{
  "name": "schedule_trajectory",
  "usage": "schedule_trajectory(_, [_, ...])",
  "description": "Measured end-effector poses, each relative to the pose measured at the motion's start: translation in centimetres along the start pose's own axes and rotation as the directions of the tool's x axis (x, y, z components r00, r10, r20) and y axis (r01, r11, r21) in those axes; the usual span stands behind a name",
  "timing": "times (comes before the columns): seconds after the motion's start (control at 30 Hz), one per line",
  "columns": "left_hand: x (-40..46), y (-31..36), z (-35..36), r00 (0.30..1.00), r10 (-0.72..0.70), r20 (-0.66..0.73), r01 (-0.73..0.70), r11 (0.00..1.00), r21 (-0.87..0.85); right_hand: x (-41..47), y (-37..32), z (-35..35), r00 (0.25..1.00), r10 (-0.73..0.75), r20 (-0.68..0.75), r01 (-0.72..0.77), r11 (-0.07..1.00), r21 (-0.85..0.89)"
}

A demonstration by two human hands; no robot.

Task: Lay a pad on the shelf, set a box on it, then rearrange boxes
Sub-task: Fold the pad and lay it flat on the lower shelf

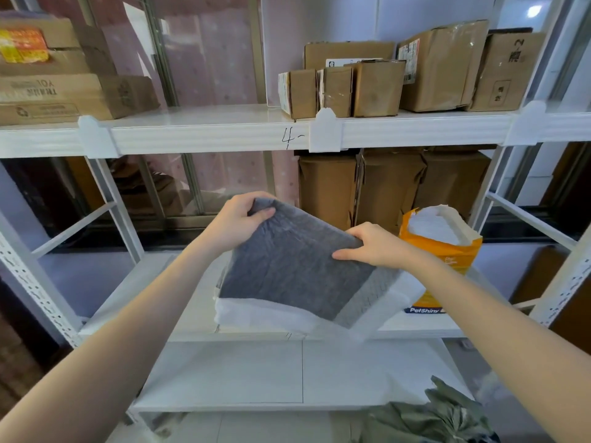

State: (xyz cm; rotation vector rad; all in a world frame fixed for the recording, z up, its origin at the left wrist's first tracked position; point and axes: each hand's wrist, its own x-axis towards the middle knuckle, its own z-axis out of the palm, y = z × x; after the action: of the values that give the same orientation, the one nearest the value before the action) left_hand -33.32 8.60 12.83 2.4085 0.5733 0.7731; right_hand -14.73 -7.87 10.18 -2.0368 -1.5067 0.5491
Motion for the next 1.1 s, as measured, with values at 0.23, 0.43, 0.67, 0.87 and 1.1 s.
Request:
schedule_trajectory(0.23, [-0.1,-4.2,-0.9,0.995,-0.085,0.045,0.075,0.976,0.204,0.9,1.8,0.6,1.0,0.009,0.018,-0.008,0.998,-0.064])
schedule_trajectory(0.43, [0.2,-7.1,1.9,0.978,-0.171,0.123,0.125,0.941,0.315,3.5,4.3,2.8,0.995,0.082,0.063,-0.068,0.976,-0.205])
schedule_trajectory(0.67, [2.4,-13.5,7.9,0.931,-0.302,0.205,0.25,0.937,0.245,7.7,11.3,5.7,0.978,0.194,0.081,-0.176,0.965,-0.194])
schedule_trajectory(0.87, [5.4,-18.4,12.6,0.923,-0.36,0.136,0.319,0.914,0.25,12.8,16.4,6.2,0.981,0.186,0.047,-0.173,0.964,-0.203])
schedule_trajectory(1.1, [11.0,-20.6,14.5,0.927,-0.375,0.014,0.366,0.911,0.192,19.5,19.3,3.4,0.988,0.091,-0.127,-0.119,0.964,-0.237])
